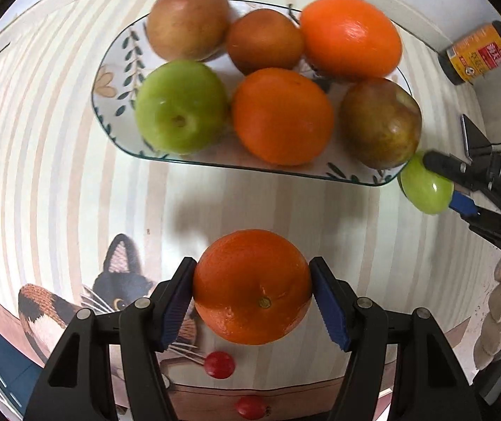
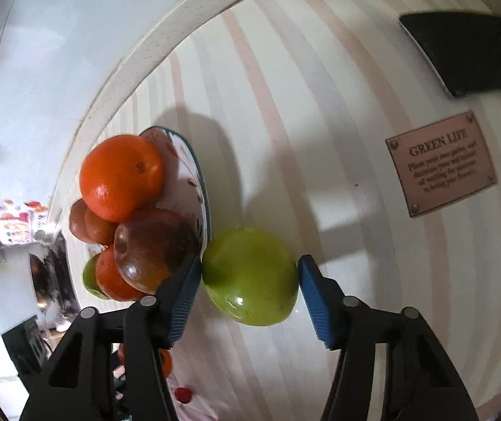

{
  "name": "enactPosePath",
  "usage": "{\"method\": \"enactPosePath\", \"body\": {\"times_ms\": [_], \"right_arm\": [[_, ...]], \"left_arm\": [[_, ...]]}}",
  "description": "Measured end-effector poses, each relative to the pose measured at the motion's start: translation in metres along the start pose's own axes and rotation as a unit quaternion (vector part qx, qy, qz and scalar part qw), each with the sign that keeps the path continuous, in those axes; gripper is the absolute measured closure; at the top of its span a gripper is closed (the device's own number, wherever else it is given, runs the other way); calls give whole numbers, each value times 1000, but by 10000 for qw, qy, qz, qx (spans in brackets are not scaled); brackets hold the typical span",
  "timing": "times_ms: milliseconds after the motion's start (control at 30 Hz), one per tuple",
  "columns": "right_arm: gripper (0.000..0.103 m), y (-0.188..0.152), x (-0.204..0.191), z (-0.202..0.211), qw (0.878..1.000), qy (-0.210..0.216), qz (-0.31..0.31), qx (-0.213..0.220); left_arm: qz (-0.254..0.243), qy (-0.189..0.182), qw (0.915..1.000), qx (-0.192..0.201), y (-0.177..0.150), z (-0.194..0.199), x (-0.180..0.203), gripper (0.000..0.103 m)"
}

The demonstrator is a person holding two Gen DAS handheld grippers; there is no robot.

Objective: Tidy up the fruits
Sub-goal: 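Close the left tool on the orange while the right tool grasps the green apple, then carry the orange and green apple onto the plate and open both tools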

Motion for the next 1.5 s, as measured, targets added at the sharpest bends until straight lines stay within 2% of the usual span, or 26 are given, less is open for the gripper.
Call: {"method": "enactPosePath", "body": {"times_ms": [100,300,433,500,600,700,800,933,1033,1100,1200,1333,1500], "right_arm": [[43,-12,-11,3,9991,-284,300,-134],[43,-59,-33,-4,9963,-297,688,-425],[42,-68,-37,-11,9967,-262,617,-449],[40,-70,-40,-16,9963,-229,634,-541],[41,-77,-47,-21,9949,-264,759,-602],[42,-77,-55,-25,9931,-444,930,-558],[42,-71,-69,-20,9940,-313,958,-419],[42,-44,-108,-3,9934,-67,1140,-95],[42,-14,-138,7,9905,-25,1364,149],[42,8,-155,9,9873,-156,1558,267],[42,37,-178,0,9823,-360,1824,222],[42,58,-188,-11,9758,-657,2085,32],[42,59,-191,-29,9747,-723,2105,-183]], "left_arm": [[25,-12,10000,17,0,3,-11,40],[61,22,10000,9,1,6,-29,40],[50,54,10000,-33,-3,1,-34,40],[52,59,10000,-49,2,-11,-17,40],[64,16,10000,-49,3,-12,-11,40],[86,-101,9999,41,7,6,-10,40],[153,-355,9991,193,21,34,-19,40],[253,-539,9967,552,60,79,-30,40],[248,-403,9959,770,95,93,-36,40],[210,-267,9960,825,114,91,-35,40],[260,-152,9975,638,145,75,-39,40],[382,-128,9986,329,166,53,-42,40],[467,-75,9989,35,169,29,-43,39]]}}
Point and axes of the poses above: each gripper's, at about its wrist camera, not at the fingertips, and z roughly against the way its jaws point, x to its right, y to its top, the point moved 5 cm from there along -z, roughly the way its jaws point, and after that the axes turned 15 degrees about z, right-handed, at the moved point
